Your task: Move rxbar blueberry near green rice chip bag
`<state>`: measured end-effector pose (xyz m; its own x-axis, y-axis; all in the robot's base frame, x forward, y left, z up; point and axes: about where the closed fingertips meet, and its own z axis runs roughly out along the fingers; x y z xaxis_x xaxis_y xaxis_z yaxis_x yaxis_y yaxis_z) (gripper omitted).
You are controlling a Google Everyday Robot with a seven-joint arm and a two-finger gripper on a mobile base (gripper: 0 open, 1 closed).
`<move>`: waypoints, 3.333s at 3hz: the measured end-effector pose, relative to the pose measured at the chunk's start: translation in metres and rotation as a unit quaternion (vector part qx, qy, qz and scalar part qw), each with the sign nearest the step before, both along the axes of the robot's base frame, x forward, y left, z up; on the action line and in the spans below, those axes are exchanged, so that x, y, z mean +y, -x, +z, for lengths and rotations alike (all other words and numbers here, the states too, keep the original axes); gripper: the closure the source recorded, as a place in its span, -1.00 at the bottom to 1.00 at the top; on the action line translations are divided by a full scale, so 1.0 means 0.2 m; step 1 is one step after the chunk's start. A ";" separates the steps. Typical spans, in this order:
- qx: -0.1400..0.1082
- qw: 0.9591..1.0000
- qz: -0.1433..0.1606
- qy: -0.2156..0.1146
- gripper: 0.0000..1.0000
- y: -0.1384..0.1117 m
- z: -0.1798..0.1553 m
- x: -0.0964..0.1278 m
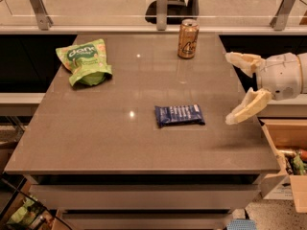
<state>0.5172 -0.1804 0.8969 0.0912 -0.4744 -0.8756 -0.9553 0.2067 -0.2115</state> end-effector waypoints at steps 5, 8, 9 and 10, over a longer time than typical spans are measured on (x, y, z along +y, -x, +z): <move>0.046 0.994 0.085 -0.042 -1.00 -0.09 -0.27 0.23; 0.044 0.993 0.093 -0.058 -1.00 0.01 -0.31 0.36; 0.048 0.992 0.094 -0.064 -1.00 0.02 -0.34 0.37; 0.053 0.991 0.096 -0.072 -1.00 0.04 -0.38 0.39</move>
Offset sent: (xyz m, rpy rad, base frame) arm 0.0184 0.0147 -0.0432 0.0496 0.0958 0.1076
